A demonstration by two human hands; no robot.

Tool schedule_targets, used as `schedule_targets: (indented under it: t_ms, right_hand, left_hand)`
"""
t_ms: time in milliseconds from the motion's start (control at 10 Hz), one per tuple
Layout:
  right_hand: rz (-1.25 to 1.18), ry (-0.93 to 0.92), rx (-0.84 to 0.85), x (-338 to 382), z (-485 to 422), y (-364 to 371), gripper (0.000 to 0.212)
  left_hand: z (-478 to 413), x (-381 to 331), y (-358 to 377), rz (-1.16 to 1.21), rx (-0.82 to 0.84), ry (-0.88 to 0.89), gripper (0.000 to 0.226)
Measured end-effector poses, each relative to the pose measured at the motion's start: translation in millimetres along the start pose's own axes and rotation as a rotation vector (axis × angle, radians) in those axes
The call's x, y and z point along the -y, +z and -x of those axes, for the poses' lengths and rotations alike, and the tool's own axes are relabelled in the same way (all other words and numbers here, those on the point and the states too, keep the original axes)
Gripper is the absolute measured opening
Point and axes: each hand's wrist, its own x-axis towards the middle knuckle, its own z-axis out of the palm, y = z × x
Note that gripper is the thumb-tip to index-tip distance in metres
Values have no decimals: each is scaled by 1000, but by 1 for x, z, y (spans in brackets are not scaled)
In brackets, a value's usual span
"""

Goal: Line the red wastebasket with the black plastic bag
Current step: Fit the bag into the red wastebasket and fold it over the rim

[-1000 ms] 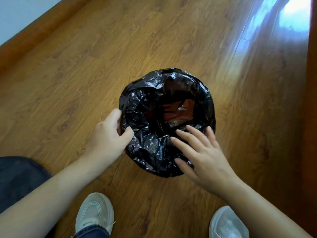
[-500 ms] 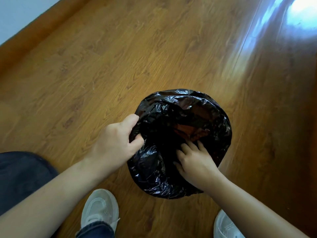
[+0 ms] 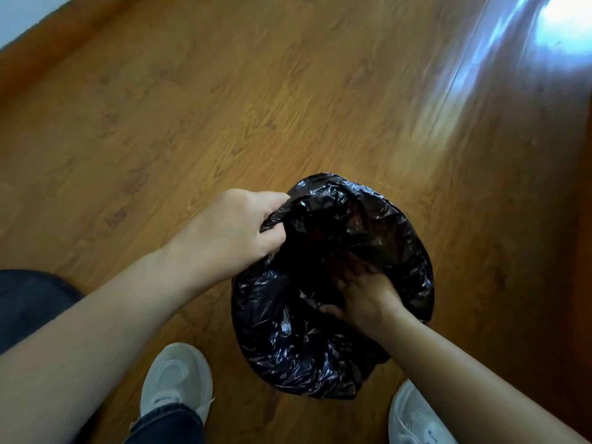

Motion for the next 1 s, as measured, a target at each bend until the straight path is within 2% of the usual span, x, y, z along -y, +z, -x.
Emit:
schedule_targets:
  t_ms: [100, 200, 300, 400, 500, 600, 700, 800, 900, 1000]
  right_hand:
    - [-155, -5, -177, 3, 19, -9, 61]
    - [-516, 63, -316, 16, 38, -25, 60]
    - [-903, 91, -260, 26, 38, -38, 69]
    - [-997, 102, -174, 32, 26, -35, 70]
    - [-895, 111, 16, 38, 14, -15, 66]
    - [-770, 115, 163, 44, 10, 5, 65]
    - [-708, 117, 174, 39, 11, 5, 65]
    - [-734, 170, -10, 31, 19, -4, 64]
    - [-914, 216, -353, 30, 29, -15, 58]
    - [-1324, 150, -393, 35, 25, -30, 54]
  left_hand:
    - [0, 23, 8, 59, -87, 15, 6]
    - [3, 32, 15, 124, -147, -24, 15]
    - [11, 39, 35, 289, -206, -63, 17]
    - [23, 44, 61, 369, -188, -140, 18]
    - [31, 44, 79, 535, -135, -262, 33]
    - [38, 41, 88, 571, -114, -295, 40]
    - [41, 41, 93, 621, -118, -333, 51]
    - [41, 37, 94, 700, -85, -360, 62]
    - [40, 31, 99, 772, -49, -430, 52]
    - [42, 20, 108, 870, 27, -519, 28]
